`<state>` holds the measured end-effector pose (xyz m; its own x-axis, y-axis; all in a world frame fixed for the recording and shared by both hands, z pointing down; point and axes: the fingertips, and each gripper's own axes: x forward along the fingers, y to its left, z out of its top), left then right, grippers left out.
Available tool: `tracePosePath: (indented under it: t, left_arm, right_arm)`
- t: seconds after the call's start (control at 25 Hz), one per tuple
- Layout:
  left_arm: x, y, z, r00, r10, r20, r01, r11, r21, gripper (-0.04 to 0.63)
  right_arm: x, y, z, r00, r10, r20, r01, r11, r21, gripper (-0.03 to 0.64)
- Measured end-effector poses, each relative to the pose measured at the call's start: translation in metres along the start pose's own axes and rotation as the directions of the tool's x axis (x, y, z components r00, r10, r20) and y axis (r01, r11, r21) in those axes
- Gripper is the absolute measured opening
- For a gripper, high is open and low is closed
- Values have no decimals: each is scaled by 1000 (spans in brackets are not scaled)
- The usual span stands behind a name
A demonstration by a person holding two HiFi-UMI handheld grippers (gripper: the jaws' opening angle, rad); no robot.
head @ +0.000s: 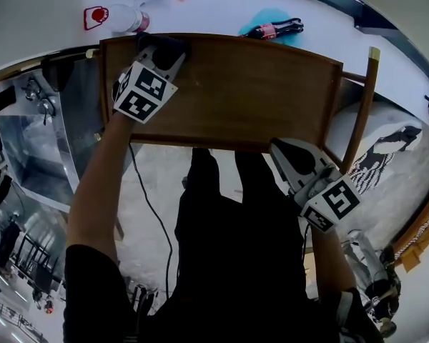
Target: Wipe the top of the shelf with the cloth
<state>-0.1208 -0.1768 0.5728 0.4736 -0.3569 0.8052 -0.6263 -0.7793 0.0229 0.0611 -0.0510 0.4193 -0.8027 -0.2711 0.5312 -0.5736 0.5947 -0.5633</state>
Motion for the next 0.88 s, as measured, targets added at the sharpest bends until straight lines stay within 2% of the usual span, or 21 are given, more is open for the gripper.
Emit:
tracePosePath:
  t: [0.44,0.56,0.72,0.88]
  left_arm:
    - [44,-58,57,994,-104,15,102,991,90,35]
    - [55,-70,72,992,-124,16,122,986,110,35]
    - [70,-87,90,989,-148,19,145,981,129,35]
    - [84,-108,109,984,-179,26,173,973,151,35]
  right_arm:
    - [-39,-18,-7,998,-38,56,36,998,45,3]
    - [-47,-21,-3,994,-35,100,27,997,78,3]
    - [-60,-30,-10,995,-55,85,50,997,65,3]
    - [-73,-33,-9,992,-62,111,53,995,82,3]
